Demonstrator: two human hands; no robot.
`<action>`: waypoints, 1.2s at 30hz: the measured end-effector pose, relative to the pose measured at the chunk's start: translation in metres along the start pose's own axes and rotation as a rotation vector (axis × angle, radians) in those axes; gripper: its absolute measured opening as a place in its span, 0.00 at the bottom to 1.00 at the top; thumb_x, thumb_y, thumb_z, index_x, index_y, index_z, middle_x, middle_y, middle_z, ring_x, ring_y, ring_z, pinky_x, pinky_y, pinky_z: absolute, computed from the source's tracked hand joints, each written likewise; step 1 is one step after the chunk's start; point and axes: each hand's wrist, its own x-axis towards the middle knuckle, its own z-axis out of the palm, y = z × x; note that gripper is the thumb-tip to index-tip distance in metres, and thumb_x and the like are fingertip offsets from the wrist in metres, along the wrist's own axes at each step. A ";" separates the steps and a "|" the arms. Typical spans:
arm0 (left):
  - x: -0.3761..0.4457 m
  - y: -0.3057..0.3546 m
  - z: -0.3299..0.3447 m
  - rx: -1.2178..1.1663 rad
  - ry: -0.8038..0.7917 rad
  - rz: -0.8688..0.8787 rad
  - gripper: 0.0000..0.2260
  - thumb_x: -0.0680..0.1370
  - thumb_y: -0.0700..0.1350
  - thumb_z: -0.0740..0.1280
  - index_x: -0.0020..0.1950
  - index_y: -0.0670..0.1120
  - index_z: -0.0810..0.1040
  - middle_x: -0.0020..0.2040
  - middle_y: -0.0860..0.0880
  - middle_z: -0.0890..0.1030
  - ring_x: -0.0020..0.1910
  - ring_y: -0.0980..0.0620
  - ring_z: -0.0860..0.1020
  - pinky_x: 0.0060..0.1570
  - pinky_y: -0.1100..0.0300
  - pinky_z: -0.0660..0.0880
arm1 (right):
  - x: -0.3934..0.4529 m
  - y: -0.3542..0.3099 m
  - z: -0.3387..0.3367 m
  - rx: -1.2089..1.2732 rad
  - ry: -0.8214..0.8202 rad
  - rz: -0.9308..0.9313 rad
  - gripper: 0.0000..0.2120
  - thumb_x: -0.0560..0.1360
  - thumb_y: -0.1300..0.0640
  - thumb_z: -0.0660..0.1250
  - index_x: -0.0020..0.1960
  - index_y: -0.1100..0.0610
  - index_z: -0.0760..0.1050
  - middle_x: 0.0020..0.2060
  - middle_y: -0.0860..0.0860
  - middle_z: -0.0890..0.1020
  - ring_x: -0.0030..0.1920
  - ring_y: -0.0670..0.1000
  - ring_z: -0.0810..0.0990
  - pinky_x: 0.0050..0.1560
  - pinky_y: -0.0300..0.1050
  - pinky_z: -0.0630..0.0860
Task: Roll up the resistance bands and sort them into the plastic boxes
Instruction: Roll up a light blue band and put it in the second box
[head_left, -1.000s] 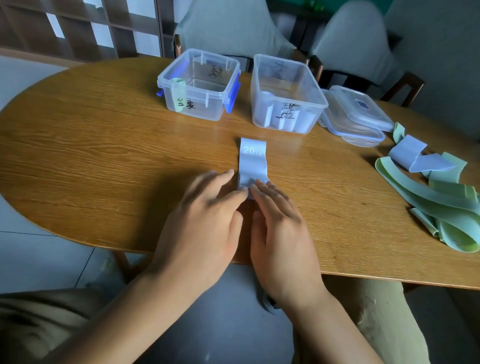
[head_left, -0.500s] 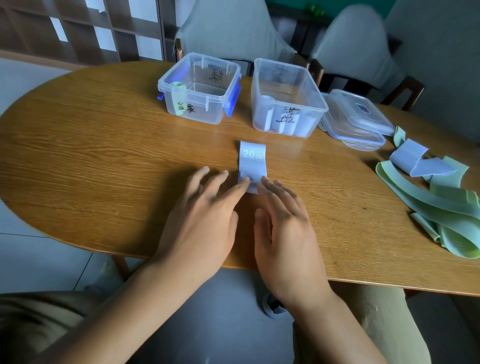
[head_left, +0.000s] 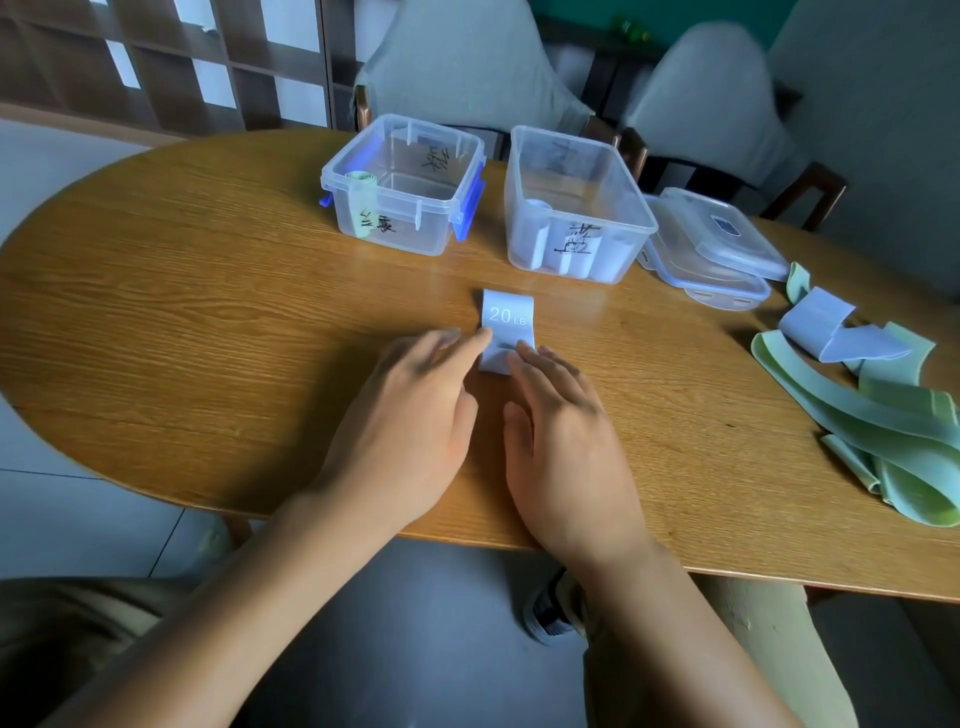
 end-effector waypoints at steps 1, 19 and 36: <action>0.001 0.001 0.000 -0.025 0.014 0.001 0.22 0.79 0.37 0.61 0.73 0.47 0.73 0.66 0.49 0.77 0.65 0.47 0.74 0.64 0.51 0.73 | 0.002 0.001 0.000 -0.003 -0.005 0.002 0.24 0.76 0.61 0.57 0.71 0.62 0.72 0.70 0.55 0.75 0.74 0.56 0.68 0.71 0.57 0.70; 0.023 0.016 0.007 -0.309 0.075 -0.219 0.05 0.77 0.42 0.69 0.51 0.48 0.83 0.42 0.53 0.84 0.44 0.53 0.83 0.47 0.50 0.81 | 0.009 -0.006 0.001 0.033 -0.131 0.153 0.28 0.77 0.57 0.49 0.77 0.54 0.66 0.71 0.56 0.73 0.76 0.57 0.63 0.77 0.49 0.56; -0.031 0.039 -0.005 -0.527 0.001 -0.418 0.26 0.71 0.46 0.58 0.70 0.51 0.76 0.63 0.56 0.81 0.63 0.61 0.77 0.66 0.55 0.74 | -0.030 -0.022 -0.023 0.387 -0.094 0.319 0.22 0.80 0.57 0.65 0.73 0.49 0.67 0.63 0.44 0.77 0.67 0.43 0.72 0.57 0.28 0.65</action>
